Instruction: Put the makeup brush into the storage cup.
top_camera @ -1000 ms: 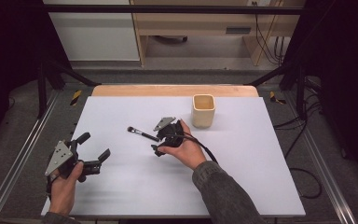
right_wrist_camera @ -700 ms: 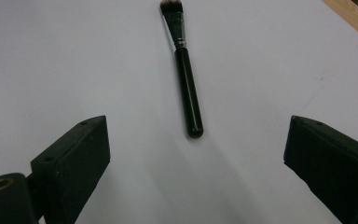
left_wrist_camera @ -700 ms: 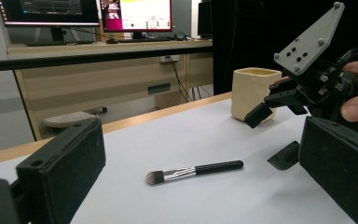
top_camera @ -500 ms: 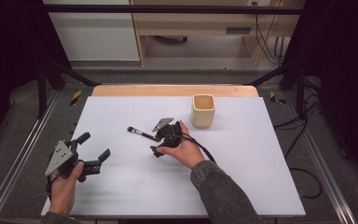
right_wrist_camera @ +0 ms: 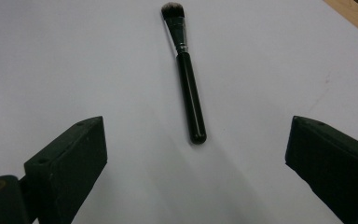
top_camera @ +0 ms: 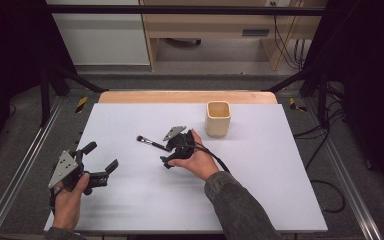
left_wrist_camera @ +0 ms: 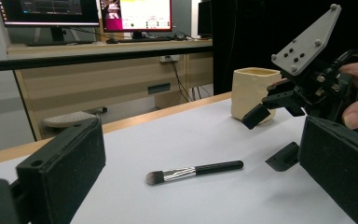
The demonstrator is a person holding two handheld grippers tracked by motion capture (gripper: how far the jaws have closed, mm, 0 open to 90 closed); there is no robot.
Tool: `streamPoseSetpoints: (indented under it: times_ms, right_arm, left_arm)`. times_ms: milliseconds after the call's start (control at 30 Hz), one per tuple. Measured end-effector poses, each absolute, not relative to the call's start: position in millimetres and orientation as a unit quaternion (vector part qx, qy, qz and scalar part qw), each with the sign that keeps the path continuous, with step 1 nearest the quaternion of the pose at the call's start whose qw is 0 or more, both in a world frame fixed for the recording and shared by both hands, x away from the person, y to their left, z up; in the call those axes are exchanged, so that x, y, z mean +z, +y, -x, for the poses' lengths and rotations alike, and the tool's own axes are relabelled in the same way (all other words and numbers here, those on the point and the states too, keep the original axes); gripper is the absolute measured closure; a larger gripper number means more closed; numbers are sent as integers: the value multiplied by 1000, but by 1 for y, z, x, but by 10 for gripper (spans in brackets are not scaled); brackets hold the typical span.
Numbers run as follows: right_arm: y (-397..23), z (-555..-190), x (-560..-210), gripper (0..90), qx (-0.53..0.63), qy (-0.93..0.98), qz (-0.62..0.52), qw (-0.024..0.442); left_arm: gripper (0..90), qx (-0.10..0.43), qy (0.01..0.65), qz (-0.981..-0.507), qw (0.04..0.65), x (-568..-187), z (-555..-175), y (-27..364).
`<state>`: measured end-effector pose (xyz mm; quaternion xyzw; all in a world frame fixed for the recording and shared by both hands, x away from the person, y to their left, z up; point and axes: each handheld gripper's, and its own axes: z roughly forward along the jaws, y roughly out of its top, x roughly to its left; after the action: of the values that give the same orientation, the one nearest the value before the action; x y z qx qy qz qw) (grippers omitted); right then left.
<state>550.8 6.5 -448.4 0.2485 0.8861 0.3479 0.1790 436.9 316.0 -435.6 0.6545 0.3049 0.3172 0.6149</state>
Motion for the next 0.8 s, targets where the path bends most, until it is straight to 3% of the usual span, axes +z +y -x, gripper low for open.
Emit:
streamPoseSetpoints:
  times_ms: [300, 800]
  right_arm:
    - [8, -553, -451, 107, 355, 885, -246, 174]
    - [11, -560, -462, 99, 362, 880, -262, 162]
  left_arm:
    - [3, 317, 305, -655, 614, -436, -437, 317]
    - [3, 316, 304, -656, 614, -436, -438, 316]
